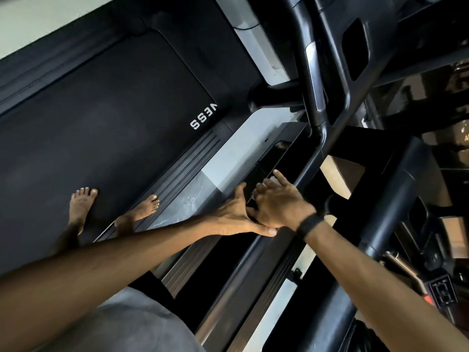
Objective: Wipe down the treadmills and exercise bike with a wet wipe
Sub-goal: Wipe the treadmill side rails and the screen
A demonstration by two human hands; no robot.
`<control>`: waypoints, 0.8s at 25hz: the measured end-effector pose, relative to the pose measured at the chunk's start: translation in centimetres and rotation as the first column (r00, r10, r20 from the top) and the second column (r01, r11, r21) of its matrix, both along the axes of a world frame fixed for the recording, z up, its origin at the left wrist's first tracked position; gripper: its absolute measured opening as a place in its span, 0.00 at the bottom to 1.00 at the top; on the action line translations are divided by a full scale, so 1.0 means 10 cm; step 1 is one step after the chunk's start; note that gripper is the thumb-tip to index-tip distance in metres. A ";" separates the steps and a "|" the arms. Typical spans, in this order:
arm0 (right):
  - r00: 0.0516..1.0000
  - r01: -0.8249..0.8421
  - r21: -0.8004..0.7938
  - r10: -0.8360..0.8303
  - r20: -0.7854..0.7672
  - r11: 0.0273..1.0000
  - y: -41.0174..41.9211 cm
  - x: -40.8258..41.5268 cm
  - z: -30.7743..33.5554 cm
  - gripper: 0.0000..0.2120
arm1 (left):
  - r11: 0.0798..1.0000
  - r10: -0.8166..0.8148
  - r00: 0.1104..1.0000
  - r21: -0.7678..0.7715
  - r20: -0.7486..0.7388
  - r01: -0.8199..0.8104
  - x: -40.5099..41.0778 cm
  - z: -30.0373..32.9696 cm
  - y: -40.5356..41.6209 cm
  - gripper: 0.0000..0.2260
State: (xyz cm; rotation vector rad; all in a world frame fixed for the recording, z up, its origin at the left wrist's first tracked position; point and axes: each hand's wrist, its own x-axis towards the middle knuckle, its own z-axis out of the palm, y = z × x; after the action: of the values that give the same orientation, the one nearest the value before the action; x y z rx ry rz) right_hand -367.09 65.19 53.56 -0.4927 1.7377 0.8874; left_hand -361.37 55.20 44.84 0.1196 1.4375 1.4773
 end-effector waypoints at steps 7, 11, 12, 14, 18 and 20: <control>0.992 0.025 0.102 -0.012 -0.129 0.994 0.39 -0.66 -0.12 0.37 | 0.996 0.068 0.997 -0.066 0.037 -0.065 -0.15 0.03 0.21 0.70; 0.995 0.069 -0.062 -0.065 0.069 0.996 0.25 -0.45 -0.09 0.29 | 0.988 0.151 0.985 -0.028 0.085 -0.149 -0.28 -0.01 0.31 0.65; 0.989 0.127 -0.086 -0.120 0.088 0.988 0.25 -0.52 0.07 0.28 | 0.989 0.146 0.985 -0.022 0.092 -0.145 -0.31 -0.01 0.32 0.65; 0.984 0.175 -0.063 -0.176 -0.016 0.983 0.44 -0.82 0.19 0.28 | 0.990 0.140 0.985 -0.037 0.099 -0.137 -0.35 0.01 0.36 0.67; 0.992 0.005 0.173 0.017 -0.121 0.985 0.53 -1.01 -0.24 0.31 | 0.985 0.151 0.985 -0.101 0.081 -0.143 -0.41 0.06 0.36 0.71; 0.998 -0.012 0.124 0.019 -0.060 0.992 0.38 -0.78 -0.38 0.29 | 0.982 0.148 0.989 -0.122 0.016 -0.145 -0.43 0.05 0.34 0.68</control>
State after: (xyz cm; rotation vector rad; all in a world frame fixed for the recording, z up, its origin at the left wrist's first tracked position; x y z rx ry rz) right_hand -374.87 69.02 49.80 -0.4013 1.7243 1.0235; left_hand -365.68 58.60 45.30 -0.0808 1.5386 1.5006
